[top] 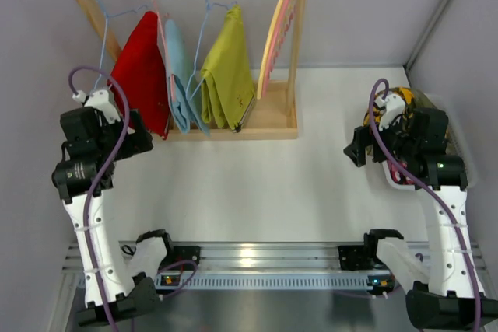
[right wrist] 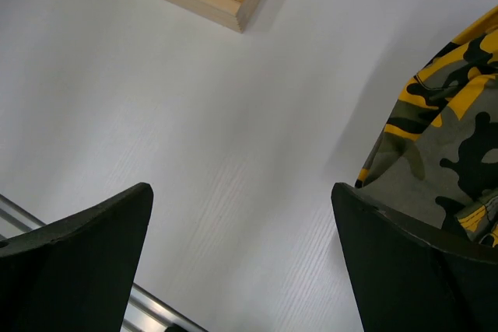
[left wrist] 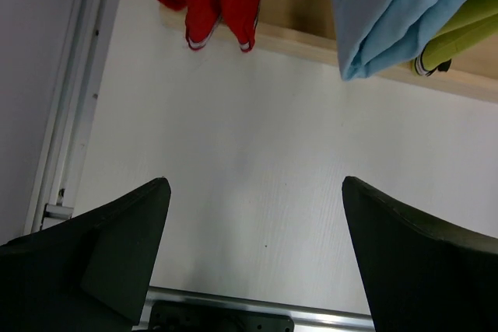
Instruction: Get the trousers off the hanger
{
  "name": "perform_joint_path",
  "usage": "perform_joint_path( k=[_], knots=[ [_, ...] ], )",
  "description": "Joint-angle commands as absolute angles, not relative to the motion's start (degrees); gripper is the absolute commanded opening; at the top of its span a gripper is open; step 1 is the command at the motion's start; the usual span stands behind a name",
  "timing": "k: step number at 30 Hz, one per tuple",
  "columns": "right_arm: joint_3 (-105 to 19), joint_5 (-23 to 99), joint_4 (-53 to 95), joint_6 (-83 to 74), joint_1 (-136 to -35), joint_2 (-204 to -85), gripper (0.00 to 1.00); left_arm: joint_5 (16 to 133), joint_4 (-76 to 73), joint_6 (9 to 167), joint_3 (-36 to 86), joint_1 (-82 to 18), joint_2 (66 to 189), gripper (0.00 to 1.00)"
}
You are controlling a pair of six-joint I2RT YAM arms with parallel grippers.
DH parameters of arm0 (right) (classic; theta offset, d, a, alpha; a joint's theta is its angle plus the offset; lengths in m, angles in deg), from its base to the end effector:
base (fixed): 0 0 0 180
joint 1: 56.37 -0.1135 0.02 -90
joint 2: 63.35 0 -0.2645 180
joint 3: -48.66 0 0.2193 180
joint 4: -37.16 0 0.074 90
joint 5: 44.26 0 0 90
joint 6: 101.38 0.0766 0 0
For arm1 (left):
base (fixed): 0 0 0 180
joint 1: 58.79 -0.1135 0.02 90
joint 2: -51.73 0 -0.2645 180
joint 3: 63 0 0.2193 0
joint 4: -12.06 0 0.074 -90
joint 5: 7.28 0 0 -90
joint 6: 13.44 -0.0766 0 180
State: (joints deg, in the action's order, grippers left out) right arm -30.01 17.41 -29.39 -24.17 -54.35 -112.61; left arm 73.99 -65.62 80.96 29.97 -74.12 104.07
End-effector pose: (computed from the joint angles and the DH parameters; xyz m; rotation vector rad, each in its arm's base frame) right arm 0.1523 0.0310 0.3362 -0.4683 2.1062 0.3987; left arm 0.1423 0.0269 0.3755 -0.2956 2.1896 -0.0630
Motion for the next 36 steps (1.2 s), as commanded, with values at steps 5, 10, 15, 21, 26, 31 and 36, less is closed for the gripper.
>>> perform_joint_path(
  k=[5,10,15,21,26,31,36],
  knots=[
    [-34.6,16.2,-27.8,-23.2,-55.1,-113.4,0.99,69.8,-64.4,77.9,55.3,-74.4,110.3,0.98],
    [-35.3,16.6,-27.7,-23.0,-55.1,-113.8,0.99,61.7,-63.9,80.0,71.9,-74.4,118.6,0.99],
    [-35.3,16.7,-27.9,-23.0,-55.1,-114.5,0.99,50.3,-59.6,84.1,77.6,-74.4,124.6,0.95],
    [-35.8,16.7,-27.9,-22.5,-55.2,-115.3,0.99,49.3,-53.6,88.1,79.0,-70.3,129.9,0.89],
    [-36.1,16.9,-27.9,-22.5,-55.2,-116.3,0.99,63.0,-50.8,83.4,80.3,-55.3,132.9,0.88],
    [-36.1,17.5,-27.8,-22.5,-55.2,-116.8,0.99,71.2,-50.1,83.1,83.7,-50.2,137.6,0.82],
    [-36.0,17.9,-27.9,-22.8,-55.2,-117.0,0.99,76.9,-47.3,80.6,83.7,-44.8,141.6,0.78]
  ],
)
